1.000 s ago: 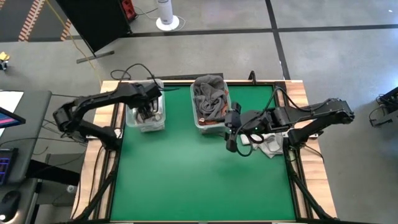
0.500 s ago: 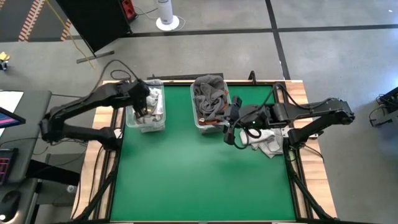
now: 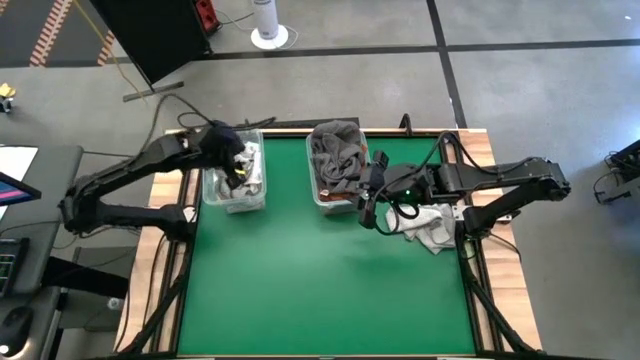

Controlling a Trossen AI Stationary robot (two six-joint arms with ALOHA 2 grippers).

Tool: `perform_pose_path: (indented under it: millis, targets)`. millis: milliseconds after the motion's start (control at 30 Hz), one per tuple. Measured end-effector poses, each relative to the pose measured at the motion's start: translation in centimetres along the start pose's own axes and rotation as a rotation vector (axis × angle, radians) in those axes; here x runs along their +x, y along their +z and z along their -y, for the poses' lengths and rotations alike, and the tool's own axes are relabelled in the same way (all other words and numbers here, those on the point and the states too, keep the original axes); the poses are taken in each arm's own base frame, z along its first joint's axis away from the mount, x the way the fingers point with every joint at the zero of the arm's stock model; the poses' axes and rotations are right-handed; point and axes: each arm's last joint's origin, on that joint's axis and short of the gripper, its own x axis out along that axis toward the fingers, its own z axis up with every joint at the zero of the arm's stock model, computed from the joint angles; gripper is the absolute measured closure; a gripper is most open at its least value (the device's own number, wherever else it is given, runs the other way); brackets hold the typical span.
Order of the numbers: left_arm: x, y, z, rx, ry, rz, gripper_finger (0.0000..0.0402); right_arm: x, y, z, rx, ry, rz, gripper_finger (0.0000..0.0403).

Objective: Sort towels by color in basket
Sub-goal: Put the light gray towel into the left transparent bin

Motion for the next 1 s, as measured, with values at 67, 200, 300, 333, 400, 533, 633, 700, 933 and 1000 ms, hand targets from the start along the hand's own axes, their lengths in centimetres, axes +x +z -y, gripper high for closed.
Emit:
perform_pose_path:
  millis: [67, 200, 300, 333, 400, 533, 633, 700, 933, 1000]
  targets:
    - [1.8, -0.4, 0.2, 0.017, 0.002, -0.034, 0.0193, -0.1, 0.0, -0.2, -0.002, 0.008, 0.006, 0.0154]
    - [5.2, -2.2, 0.3, 0.044, 0.003, -0.146, 0.0193, -0.3, 0.1, -0.8, -0.017, 0.029, 0.019, 0.0154]
    - [7.0, -3.5, 0.2, 0.016, -0.007, -0.167, 0.0193, -0.5, 0.1, -1.3, -0.04, 0.044, 0.025, 0.0154]
    - [7.5, -3.9, 0.2, 0.004, -0.019, -0.163, 0.0193, -0.5, 0.1, -1.4, -0.043, 0.048, 0.026, 0.0154]
    - [8.3, -4.5, 0.3, -0.021, -0.051, -0.146, 0.0193, -0.6, 0.1, -1.5, -0.045, 0.053, 0.028, 0.0154]
    - [9.4, -5.7, 0.7, -0.056, -0.059, -0.146, 0.0193, -0.6, 0.2, -1.5, -0.042, 0.052, 0.032, 0.0154]
    - [9.6, -6.2, 0.8, -0.069, -0.07, -0.162, 0.0193, -0.6, 0.2, -1.5, -0.039, 0.052, 0.033, 0.0154]
    - [9.2, -6.0, 0.7, -0.086, -0.071, -0.165, 0.0193, -0.6, 0.2, -1.5, -0.038, 0.052, 0.034, 0.0154]
    - [6.8, -3.2, -0.5, -0.225, -0.029, -0.06, 0.0193, -0.6, 0.2, -1.5, -0.029, 0.053, 0.039, 0.0154]
    - [6.5, -2.8, -0.7, -0.245, 0.0, -0.046, 0.0193, -0.6, 0.2, -1.5, -0.028, 0.053, 0.039, 0.0154]
